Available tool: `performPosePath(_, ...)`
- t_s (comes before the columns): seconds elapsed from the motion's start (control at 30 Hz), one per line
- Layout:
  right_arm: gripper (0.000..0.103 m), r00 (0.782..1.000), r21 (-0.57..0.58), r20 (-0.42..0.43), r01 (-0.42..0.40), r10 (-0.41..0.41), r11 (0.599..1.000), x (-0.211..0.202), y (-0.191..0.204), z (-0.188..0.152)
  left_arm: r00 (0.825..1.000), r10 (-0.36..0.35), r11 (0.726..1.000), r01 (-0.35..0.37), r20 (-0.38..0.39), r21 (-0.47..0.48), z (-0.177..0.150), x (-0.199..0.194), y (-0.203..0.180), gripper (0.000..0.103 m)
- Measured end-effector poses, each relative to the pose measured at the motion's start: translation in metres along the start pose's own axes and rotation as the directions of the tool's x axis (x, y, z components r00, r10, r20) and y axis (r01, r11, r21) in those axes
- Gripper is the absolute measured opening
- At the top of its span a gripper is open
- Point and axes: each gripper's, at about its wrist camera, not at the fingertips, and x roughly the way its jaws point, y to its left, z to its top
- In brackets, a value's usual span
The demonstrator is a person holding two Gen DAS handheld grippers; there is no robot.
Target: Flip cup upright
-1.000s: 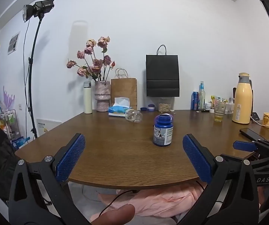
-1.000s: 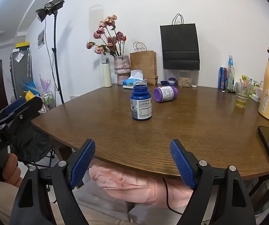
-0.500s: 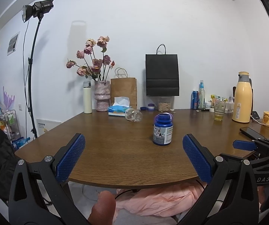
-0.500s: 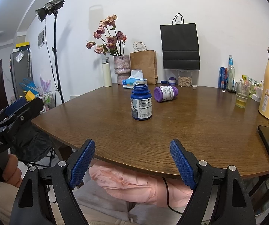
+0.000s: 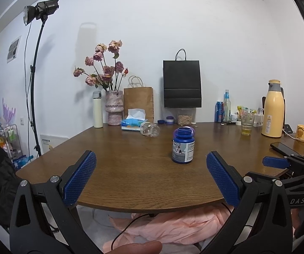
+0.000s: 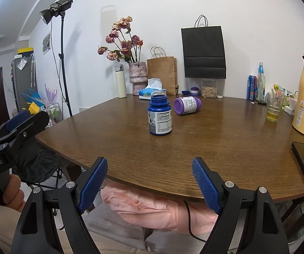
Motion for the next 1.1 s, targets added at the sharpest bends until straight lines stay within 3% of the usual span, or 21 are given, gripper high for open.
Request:
performPosePath(0.2, 0.086, 0.999, -0.02, 0.042, -0.008, 0.009, 1.0, 0.019, -0.007, 0.029, 0.999, 0.027, 0.999, -0.027, 0.043, 0.016, 0.012, 0.029, -0.001, 0.103)
performPosePath(0.3, 0.086, 0.999, -0.02, 0.041, -0.018, 0.019, 1.0, 0.046, -0.021, 0.056, 1.0, 0.031, 0.999, -0.031, 0.002, 0.012, 0.028, 0.07, 0.001, 0.103)
performPosePath(0.53, 0.086, 0.993, 0.056, -0.118, -0.003, 0.009, 0.998, 0.146, -0.077, 0.112, 0.987, -0.043, 0.999, 0.041, -0.153, -0.016, 0.058, 0.17, 0.008, 0.103)
performPosePath(0.77, 0.086, 0.983, 0.083, -0.184, 0.034, -0.018, 0.996, 0.21, -0.118, 0.14, 0.989, 0.003, 0.999, 0.004, -0.148, 0.044, 0.07, 0.235, 0.012, 0.103)
performPosePath(1.1, 0.086, 0.965, 0.105, -0.263, 0.007, 0.021, 0.994, 0.284, -0.143, 0.163, 0.97, -0.031, 0.998, 0.044, -0.241, 0.05, 0.075, 0.304, 0.015, 0.103)
